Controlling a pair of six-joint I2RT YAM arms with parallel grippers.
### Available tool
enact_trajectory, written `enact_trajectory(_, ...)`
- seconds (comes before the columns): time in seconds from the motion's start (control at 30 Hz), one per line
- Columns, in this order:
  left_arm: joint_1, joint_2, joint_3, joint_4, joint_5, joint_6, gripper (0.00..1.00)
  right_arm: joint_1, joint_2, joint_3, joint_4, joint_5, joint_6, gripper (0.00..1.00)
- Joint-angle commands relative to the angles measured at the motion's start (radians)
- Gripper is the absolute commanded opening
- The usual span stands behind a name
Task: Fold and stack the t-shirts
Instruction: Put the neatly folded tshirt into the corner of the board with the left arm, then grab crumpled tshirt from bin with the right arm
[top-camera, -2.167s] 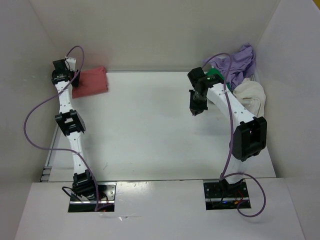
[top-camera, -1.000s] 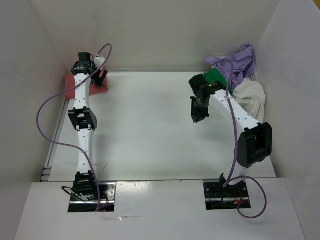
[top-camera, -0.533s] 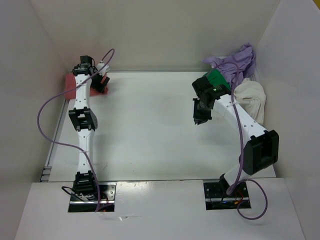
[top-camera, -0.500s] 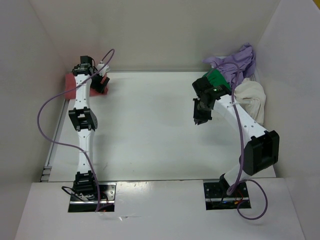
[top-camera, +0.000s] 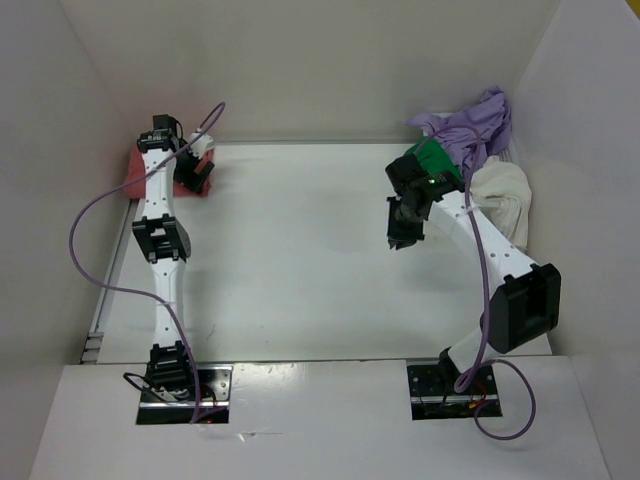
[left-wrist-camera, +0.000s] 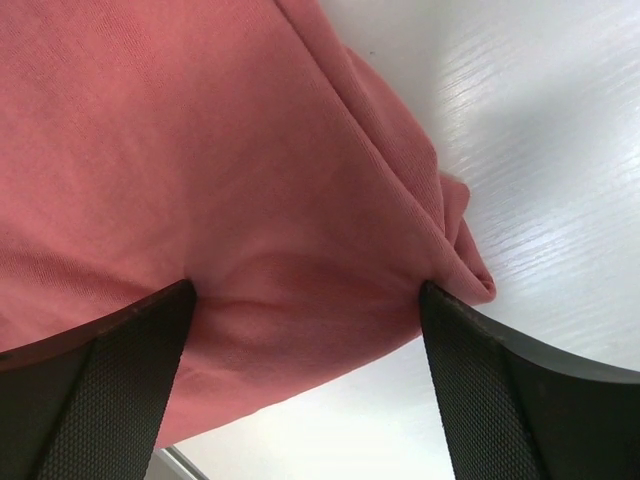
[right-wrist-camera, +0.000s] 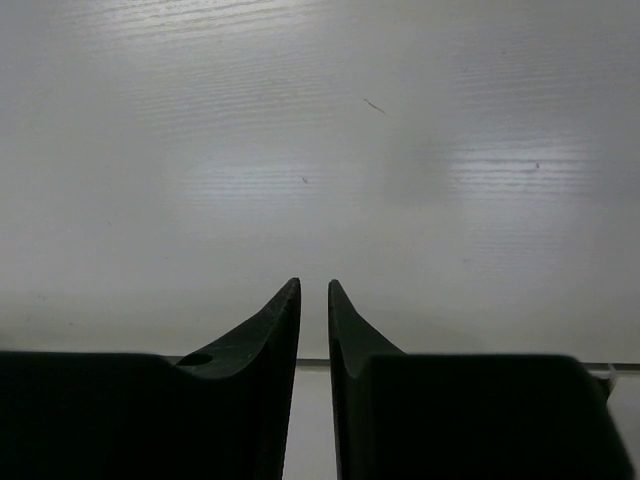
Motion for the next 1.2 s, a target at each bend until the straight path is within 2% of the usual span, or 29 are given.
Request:
enact_trajectory(0.0,0.012,-0.050,0.009,-0.047,0.046,0.028,1.00,0.008,-0.052,-0.016,0.035,0.014,0.007,0.23)
enact_trajectory(0.1,0.012,-0.116,0.009,-0.047,0.118,-0.008,1.00,0.008,-0.076,0.024,0.045,0.034,0.016,0.29)
enact_trajectory(0.13,0.012,-0.138,0.009,-0.035,0.132,-0.043,1.00,0.008,-0.076,0.036,0.056,0.048,0.025,0.39)
enact_trajectory(0.17,0.012,-0.182,0.009,-0.024,0.153,-0.061,1.00,-0.011,-0.092,0.066,0.056,0.066,0.025,0.44)
enact_trajectory(0.2,0.012,-0.207,0.009,-0.024,0.164,-0.076,1.00,-0.021,-0.101,0.085,0.065,0.082,0.025,0.57)
enact_trajectory(0.23,0.012,-0.233,0.009,-0.024,0.176,-0.102,1.00,-0.036,-0.101,0.105,0.065,0.100,0.025,0.65)
enact_trajectory(0.27,0.012,-0.289,0.009,-0.024,0.208,-0.111,1.00,-0.080,-0.101,0.146,0.065,0.135,0.005,0.80)
enact_trajectory(0.3,0.012,-0.318,0.009,-0.024,0.229,-0.111,1.00,-0.112,-0.083,0.168,0.074,0.149,-0.009,1.00)
enact_trajectory(0.37,0.012,-0.403,0.009,-0.036,0.271,-0.122,1.00,-0.194,-0.043,0.244,0.084,0.159,-0.044,1.00)
enact_trajectory(0.4,0.012,-0.429,0.009,-0.048,0.328,-0.122,1.00,-0.281,0.015,0.272,0.097,0.159,-0.079,1.00)
enact_trajectory(0.5,-0.008,-0.509,0.009,-0.048,0.460,-0.167,1.00,-0.414,0.118,0.390,0.123,0.183,-0.119,1.00)
enact_trajectory(0.6,-0.077,-0.563,0.000,-0.048,0.494,-0.167,1.00,-0.473,0.245,0.508,0.134,0.305,-0.135,1.00)
enact_trajectory(0.7,-0.173,-0.595,0.009,-0.048,0.564,-0.167,1.00,-0.534,0.371,0.613,0.110,0.306,-0.124,1.00)
enact_trajectory(0.83,-0.273,-0.613,-0.070,-0.048,0.696,-0.127,1.00,-0.584,0.592,0.807,0.090,0.324,-0.124,1.00)
enact_trajectory(0.9,-0.298,-0.613,-0.095,-0.048,0.709,-0.116,1.00,-0.584,0.669,0.882,0.061,0.324,-0.124,1.00)
enact_trajectory(1.0,-0.313,-0.583,-0.086,-0.048,0.657,-0.125,1.00,-0.593,0.785,1.016,0.039,0.350,-0.124,1.00)
enact_trajectory(1.07,-0.322,-0.583,-0.086,-0.048,0.638,-0.125,1.00,-0.605,0.833,1.038,0.027,0.350,-0.112,1.00)
enact_trajectory(1.17,-0.322,-0.593,-0.117,-0.048,0.638,-0.113,1.00,-0.630,0.852,1.038,0.027,0.318,-0.099,0.85)
